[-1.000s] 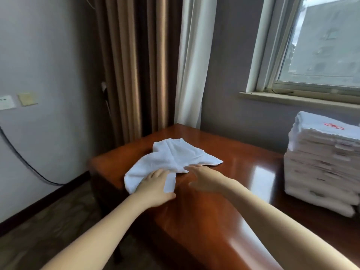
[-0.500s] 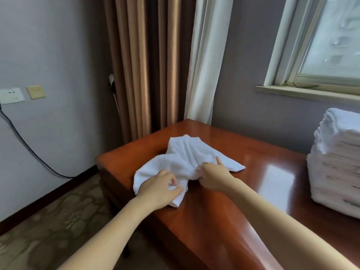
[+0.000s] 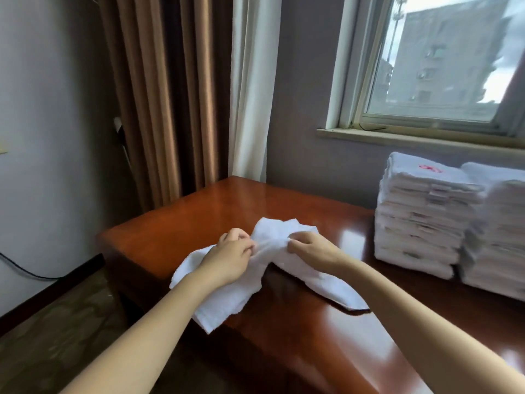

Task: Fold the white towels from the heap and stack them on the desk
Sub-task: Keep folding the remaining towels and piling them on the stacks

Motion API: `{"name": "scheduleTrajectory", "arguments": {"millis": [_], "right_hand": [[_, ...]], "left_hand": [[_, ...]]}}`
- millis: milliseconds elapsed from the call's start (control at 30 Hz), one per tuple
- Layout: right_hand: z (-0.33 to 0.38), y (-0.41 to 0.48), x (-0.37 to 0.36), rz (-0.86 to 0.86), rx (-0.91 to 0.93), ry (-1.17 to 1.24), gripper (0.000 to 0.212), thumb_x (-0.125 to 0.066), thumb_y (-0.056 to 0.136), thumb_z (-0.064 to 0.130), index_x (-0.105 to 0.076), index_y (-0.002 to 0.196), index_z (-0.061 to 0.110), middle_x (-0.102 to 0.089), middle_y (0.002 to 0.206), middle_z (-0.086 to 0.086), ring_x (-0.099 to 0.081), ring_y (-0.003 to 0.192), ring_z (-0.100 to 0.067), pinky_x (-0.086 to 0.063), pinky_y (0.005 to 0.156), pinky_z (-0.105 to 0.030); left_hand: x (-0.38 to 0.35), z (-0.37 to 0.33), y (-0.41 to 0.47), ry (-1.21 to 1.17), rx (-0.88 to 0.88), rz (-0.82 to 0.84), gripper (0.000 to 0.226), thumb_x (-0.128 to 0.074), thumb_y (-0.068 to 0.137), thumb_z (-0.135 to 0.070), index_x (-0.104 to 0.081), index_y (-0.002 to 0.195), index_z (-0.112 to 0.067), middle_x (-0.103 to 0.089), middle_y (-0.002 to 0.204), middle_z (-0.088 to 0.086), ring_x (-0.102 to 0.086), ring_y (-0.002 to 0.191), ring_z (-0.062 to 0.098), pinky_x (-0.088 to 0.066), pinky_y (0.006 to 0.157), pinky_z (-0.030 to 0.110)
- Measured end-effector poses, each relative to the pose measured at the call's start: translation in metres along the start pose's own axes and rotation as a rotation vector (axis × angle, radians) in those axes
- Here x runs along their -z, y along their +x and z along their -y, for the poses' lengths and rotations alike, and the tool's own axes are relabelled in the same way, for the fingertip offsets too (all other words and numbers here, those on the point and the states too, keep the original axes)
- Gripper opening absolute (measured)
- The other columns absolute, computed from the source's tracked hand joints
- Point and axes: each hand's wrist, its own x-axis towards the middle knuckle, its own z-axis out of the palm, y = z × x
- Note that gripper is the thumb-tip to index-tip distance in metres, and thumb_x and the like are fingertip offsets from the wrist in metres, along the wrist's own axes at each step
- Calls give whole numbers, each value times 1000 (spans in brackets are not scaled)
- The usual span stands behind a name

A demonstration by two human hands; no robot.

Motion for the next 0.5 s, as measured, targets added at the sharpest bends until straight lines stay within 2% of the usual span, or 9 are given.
{"name": "scheduleTrajectory", "arguments": {"millis": [67,133,200,233,300,400,500], "right_hand": [[1,-16,24,-145,-37,148,29,-48,92,22,-56,72,4,-47,65,7,-42,59,-7,-31,54,-25],[1,-33,49,-308,-76,281,28,-48,92,25,-60,70,11,-52,68,4,-47,65,-12,-36,58,-28],[0,-49,72,-413,-95,401,30,-49,90,28,-59,64,17,-54,69,3,-50,69,-15,-39,63,-30],[0,-58,83,-437,-95,459,29,-50,86,31,-60,66,14,-56,72,0,-52,72,-18,-40,66,-32],[-3,-75,100,-480,-96,558,33,-53,80,38,-64,80,7,-61,78,-4,-57,78,-21,-44,73,-36],[-11,-98,119,-575,-102,613,36,-59,88,38,-64,91,3,-63,82,-6,-59,81,-21,-45,76,-36],[-16,-120,137,-677,-92,601,24,-58,94,29,-64,86,8,-61,78,-2,-56,74,-16,-45,69,-31]], "left_hand": [[-2,-19,9,-142,-46,-3,26,-38,104,-25,-62,113,-17,-44,138,-6,-40,131,19,-37,107,37],[-1,-39,13,-335,-69,37,31,-39,104,-39,-61,105,-17,-59,119,-2,-55,113,20,-45,100,42],[-4,-58,13,-441,-61,74,51,-34,98,-61,-58,100,-16,-63,98,-4,-59,90,16,-50,85,38],[-6,-66,13,-445,-69,78,59,-32,94,-67,-56,97,-13,-60,90,-5,-54,80,14,-47,77,34],[-14,-84,13,-426,-109,61,61,-29,94,-67,-51,91,-9,-51,81,-5,-43,73,11,-39,68,32],[-24,-113,16,-400,-186,-12,54,-29,98,-59,-48,87,-10,-49,77,-4,-41,70,13,-37,66,35],[-26,-143,15,-410,-232,-98,58,-29,92,-73,-47,83,-18,-50,71,-10,-44,68,15,-38,65,37]]}}
